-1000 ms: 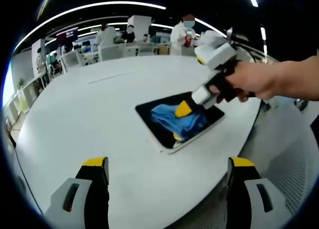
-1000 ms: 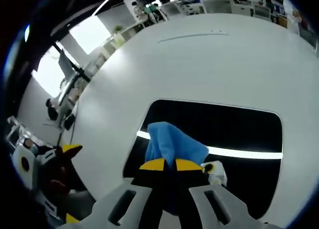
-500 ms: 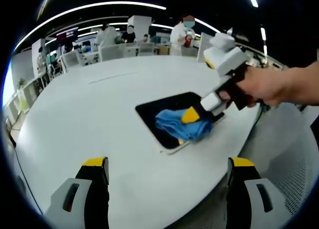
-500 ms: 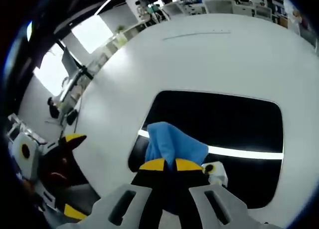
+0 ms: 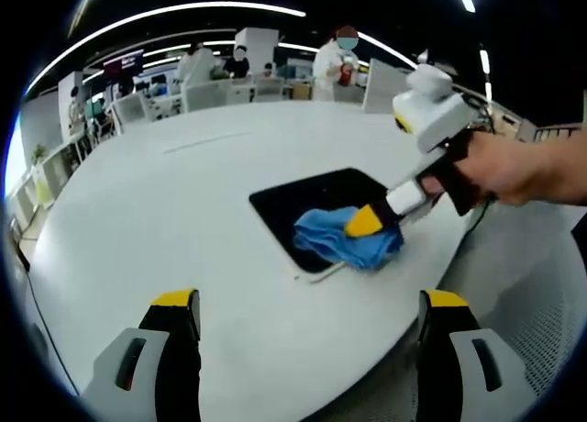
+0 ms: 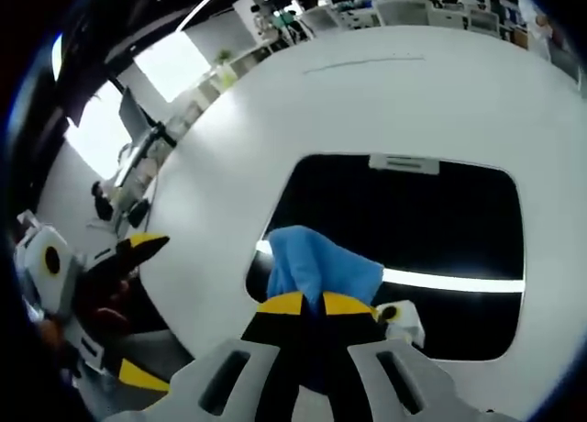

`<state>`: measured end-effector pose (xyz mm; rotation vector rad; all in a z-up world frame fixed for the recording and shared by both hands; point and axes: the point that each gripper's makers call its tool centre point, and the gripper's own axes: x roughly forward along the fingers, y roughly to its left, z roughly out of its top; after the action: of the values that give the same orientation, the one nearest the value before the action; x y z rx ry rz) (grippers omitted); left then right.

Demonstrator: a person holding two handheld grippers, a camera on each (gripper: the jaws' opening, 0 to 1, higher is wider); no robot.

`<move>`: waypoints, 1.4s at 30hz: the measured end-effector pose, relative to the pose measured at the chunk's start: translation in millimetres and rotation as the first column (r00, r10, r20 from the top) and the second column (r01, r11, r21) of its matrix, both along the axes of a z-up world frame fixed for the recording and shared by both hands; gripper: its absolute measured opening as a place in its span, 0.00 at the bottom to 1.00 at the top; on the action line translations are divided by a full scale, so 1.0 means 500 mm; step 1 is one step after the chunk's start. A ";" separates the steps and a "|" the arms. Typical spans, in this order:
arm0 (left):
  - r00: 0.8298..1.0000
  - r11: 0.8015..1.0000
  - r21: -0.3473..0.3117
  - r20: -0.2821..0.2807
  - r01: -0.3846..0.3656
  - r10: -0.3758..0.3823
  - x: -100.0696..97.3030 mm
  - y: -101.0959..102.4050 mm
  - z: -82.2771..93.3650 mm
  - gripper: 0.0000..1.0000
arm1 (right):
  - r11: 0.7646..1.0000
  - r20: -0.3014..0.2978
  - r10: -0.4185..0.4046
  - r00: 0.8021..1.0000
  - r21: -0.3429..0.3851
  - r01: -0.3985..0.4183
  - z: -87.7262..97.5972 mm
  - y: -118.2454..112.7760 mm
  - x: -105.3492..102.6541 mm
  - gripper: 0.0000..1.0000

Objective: Wipe the mirror surface with the cleaning cloth until all visible marks leave the cleaned area.

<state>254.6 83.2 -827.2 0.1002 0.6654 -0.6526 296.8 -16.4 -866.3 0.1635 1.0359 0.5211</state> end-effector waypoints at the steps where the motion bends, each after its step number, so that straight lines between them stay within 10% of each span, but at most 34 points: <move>1: 1.000 1.000 0.000 -0.001 0.000 0.000 0.000 0.000 -0.001 0.99 | 1.000 0.000 0.001 1.000 0.002 -0.001 0.000 0.001 -0.002 0.00; 42: 1.000 1.000 0.000 -0.003 0.014 -0.014 -0.002 -0.005 -0.002 0.99 | 1.000 -0.021 0.031 0.999 0.003 -0.031 -0.001 -0.011 -0.033 0.00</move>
<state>253.4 80.9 -828.0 0.1037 0.6683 -0.6659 280.4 -22.0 -866.8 0.1556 1.0600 0.5497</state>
